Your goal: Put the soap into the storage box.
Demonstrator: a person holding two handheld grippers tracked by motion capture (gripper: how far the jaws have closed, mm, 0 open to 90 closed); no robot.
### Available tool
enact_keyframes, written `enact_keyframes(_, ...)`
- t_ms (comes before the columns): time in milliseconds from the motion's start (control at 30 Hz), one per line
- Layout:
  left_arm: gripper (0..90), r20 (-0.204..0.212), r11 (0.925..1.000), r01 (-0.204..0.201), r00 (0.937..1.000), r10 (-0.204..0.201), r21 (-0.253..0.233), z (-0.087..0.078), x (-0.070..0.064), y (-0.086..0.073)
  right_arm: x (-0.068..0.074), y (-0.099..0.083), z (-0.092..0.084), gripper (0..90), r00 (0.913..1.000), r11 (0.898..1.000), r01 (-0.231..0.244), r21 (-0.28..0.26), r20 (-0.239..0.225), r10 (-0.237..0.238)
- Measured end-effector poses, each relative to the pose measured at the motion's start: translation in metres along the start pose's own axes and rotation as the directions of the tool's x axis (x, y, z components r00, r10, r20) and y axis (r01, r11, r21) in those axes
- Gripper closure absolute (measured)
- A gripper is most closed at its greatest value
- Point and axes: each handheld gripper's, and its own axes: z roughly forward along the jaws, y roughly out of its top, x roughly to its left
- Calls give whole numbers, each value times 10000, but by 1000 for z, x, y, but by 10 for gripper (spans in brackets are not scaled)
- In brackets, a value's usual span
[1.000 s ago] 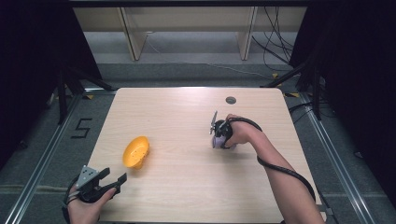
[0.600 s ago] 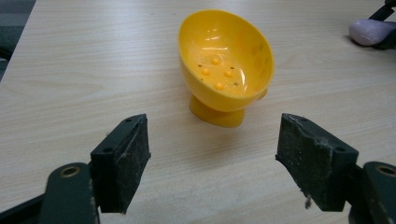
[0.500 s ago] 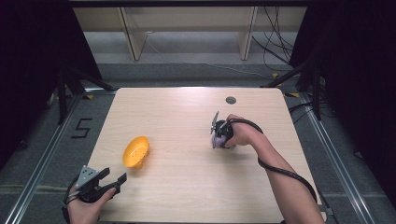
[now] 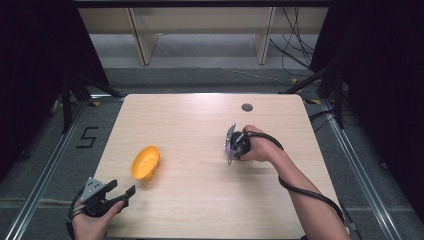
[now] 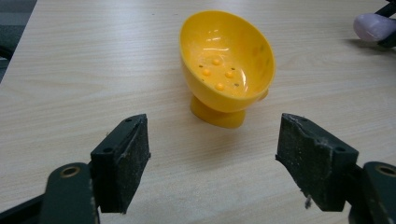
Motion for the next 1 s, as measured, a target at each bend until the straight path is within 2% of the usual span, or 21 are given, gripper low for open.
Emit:
enact_keyframes(33, 248, 3, 10000, 35, 10000, -35, 7, 0, 0, 0, 2, 0, -2, 503, 9997, 9998, -174, 5, 154, 173)
enact_keyframes(67, 247, -4, 10000, 73, 10000, -73, 12, 0, 0, 0, 1, -1, -2, 502, 9998, 9999, 50, -161, 215, -47)
enact_keyframes(100, 248, 9, 9999, 102, 9999, -102, 5, 0, 0, 0, 5, -1, -5, 503, 9992, 9997, -208, -94, 328, 211)
enact_keyframes(133, 247, 18, 9999, 110, 9999, -110, 1, 0, 0, 0, 6, -2, -6, 503, 9987, 9997, -144, -210, 487, 154)
enact_keyframes(167, 247, 29, 10000, 97, 9999, -97, -9, 1, 0, 0, 6, -3, -7, 503, 9990, 9994, -61, -331, 445, 76)
enact_keyframes(267, 248, -1, 10000, -39, 10000, 39, 20, 0, 0, 0, 11, -6, -11, 503, 9962, 9985, -288, -458, 813, 325)
enact_keyframes(300, 248, 14, 10000, -33, 10000, 33, -16, 0, 0, 0, 11, -6, -11, 503, 9964, 9975, -21, -710, 838, 81)
enact_keyframes(333, 247, -27, 10000, -27, 10000, 27, -16, 0, 0, 0, 11, -7, -12, 503, 9947, 9974, -11, -715, 1028, 84)
enact_keyframes(367, 248, -96, 10000, -3, 10000, 3, 57, -1, -1, 0, 10, -8, -13, 503, 9931, 9964, 263, -811, 1160, -168)
enact_keyframes(400, 248, -16, 10000, 53, 10000, -53, -27, 0, 0, 0, 12, -8, -15, 503, 9937, 9973, 12, -741, 1118, 71)
enact_keyframes(500, 248, -2, 9999, 107, 9999, -107, -18, 0, 0, 0, 15, -10, -19, 503, 9891, 9960, 109, -882, 1474, 23)
enact_keyframes(600, 248, 7, 9999, 98, 10000, -98, -39, 0, 0, 0, 18, -11, -25, 503, 9865, 9954, 231, -926, 1634, -77)
enact_keyframes(633, 248, -7, 10000, -9, 10000, 8, -34, 0, 0, 0, 19, -11, -26, 503, 9840, 9942, 324, -1025, 1775, -137)
enact_keyframes(733, 249, -67, 10000, -12, 10000, 12, 6, -1, 0, 0, 26, -12, -31, 503, 9791, 9926, 345, -1163, 2031, -102)
enact_keyframes(867, 249, -59, 10000, -28, 10000, 28, -9, -1, -1, 0, 34, -14, -38, 503, 9722, 9898, 604, -1290, 2322, -291)
enact_keyframes(1000, 249, -24, 10000, -36, 10000, 36, -37, -1, 0, 0, 41, -16, -45, 503, 9608, 9880, 735, -1357, 2753, -337)
